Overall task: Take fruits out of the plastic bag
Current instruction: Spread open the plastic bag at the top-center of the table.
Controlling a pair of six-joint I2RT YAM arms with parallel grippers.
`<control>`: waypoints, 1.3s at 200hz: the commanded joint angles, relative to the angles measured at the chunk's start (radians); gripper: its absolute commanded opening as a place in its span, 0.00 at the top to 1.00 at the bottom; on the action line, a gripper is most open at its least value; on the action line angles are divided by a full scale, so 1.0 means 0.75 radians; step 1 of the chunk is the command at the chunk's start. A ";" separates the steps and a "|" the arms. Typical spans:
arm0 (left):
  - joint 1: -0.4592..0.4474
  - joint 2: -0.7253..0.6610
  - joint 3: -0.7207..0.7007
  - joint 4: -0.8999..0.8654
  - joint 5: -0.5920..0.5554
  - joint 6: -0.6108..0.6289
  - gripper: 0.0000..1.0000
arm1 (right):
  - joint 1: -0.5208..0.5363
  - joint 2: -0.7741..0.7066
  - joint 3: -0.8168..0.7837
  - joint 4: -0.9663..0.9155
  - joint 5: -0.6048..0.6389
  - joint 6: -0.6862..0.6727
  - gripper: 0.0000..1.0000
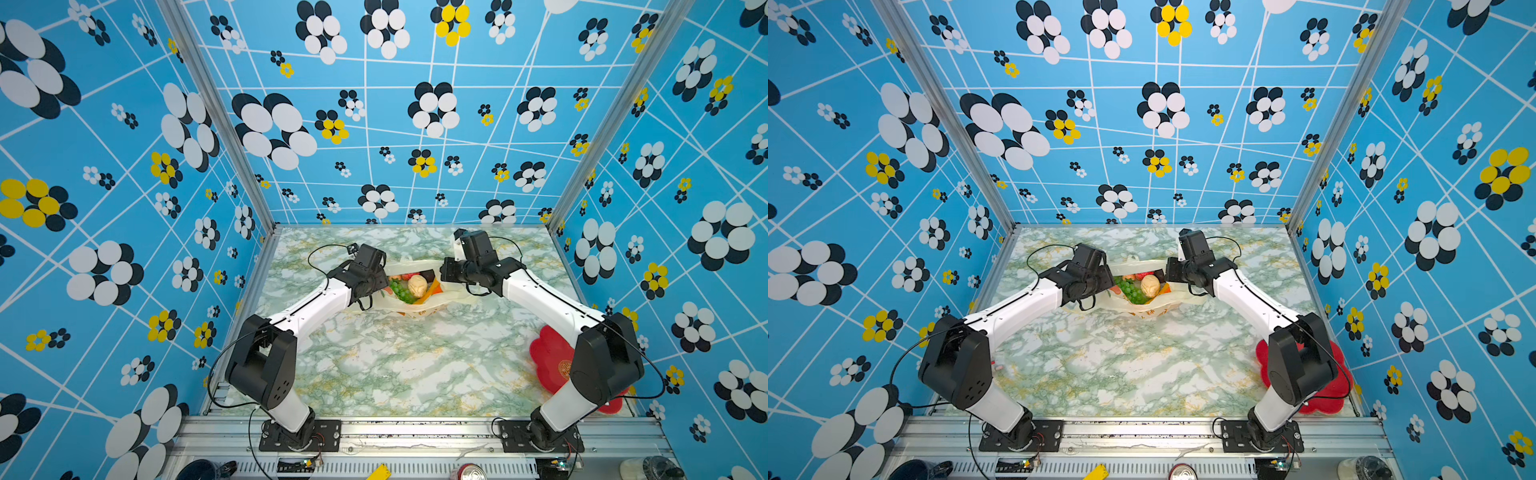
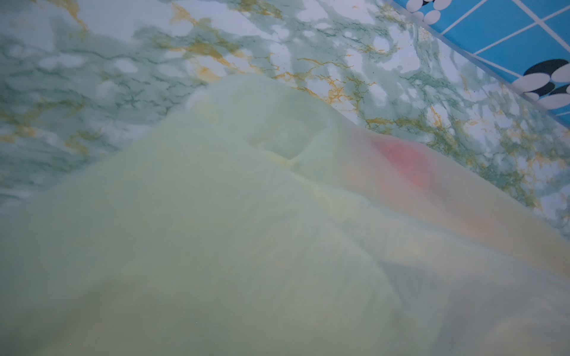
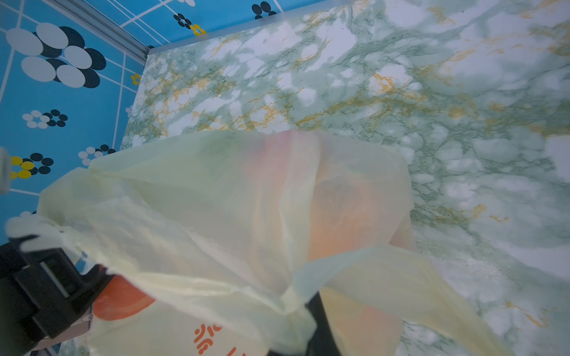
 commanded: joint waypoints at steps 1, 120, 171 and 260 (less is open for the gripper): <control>0.066 -0.088 -0.105 0.110 0.089 0.071 0.55 | -0.054 0.007 0.028 0.019 -0.071 0.003 1.00; 0.385 -0.294 -0.520 0.675 0.723 0.236 1.00 | -0.314 0.624 0.704 0.159 -0.492 0.318 1.00; 0.210 -0.207 -0.397 0.616 0.627 0.314 1.00 | -0.225 0.599 0.854 -0.113 -0.362 0.160 0.62; 0.039 -0.213 -0.384 0.520 0.405 0.378 1.00 | -0.090 0.158 0.493 -0.358 0.195 -0.009 0.16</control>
